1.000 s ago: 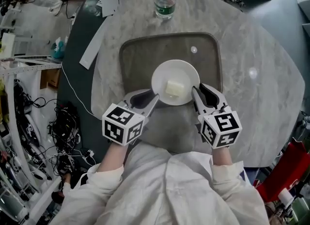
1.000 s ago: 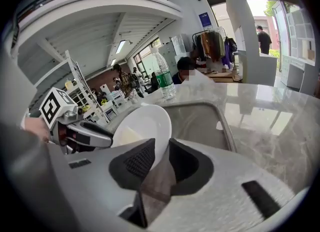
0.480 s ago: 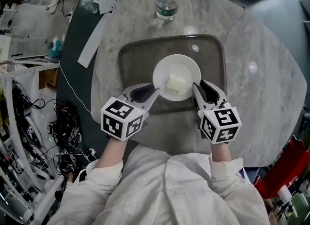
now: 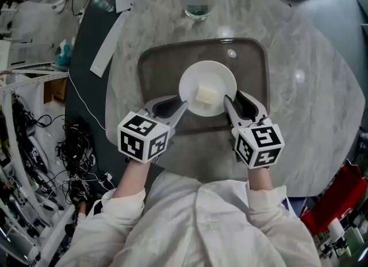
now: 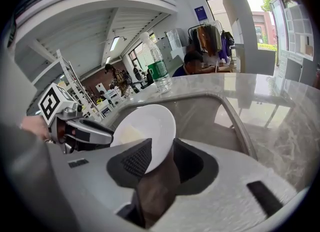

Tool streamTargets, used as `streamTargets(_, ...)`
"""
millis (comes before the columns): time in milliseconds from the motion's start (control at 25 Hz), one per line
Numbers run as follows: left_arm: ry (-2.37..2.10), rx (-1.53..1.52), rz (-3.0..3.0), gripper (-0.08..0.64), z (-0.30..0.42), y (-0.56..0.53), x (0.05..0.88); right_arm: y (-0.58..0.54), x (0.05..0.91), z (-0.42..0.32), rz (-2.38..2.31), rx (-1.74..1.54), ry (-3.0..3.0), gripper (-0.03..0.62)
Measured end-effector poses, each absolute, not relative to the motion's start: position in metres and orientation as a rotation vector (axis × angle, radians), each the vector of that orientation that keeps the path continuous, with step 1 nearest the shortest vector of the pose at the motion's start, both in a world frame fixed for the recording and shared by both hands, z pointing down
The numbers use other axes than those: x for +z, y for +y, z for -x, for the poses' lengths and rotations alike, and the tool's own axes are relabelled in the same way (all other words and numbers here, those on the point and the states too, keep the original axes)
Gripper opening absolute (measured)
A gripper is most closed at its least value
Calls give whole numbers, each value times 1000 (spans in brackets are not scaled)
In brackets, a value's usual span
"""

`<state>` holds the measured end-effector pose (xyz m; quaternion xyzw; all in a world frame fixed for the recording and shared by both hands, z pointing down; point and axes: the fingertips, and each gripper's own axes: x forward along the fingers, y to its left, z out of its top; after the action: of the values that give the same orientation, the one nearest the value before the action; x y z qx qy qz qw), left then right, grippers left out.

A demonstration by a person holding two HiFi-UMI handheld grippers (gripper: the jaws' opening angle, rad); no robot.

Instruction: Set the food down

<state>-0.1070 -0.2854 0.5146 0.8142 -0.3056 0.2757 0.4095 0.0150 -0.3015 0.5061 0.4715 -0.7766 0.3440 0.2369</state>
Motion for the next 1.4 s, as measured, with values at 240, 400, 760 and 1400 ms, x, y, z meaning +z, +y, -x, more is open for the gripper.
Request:
streamTargets(240,-769,682,-2051,87,106,-286,515,-301,509,-16,-1285,935,-2122,98)
streamTargets(400,-775,672,-2048,87,104,-287,515,-301,509,-17,-1257,918,-2135,100)
streamTargets(760,-827,640,-2061,94,108,-291,510,-301,505,-21,-1240,887,-2139,100)
streamTargets(1400,-933,506,-2181,94,104,-255,454,-257,441,-30,-1206,728,-2324,61)
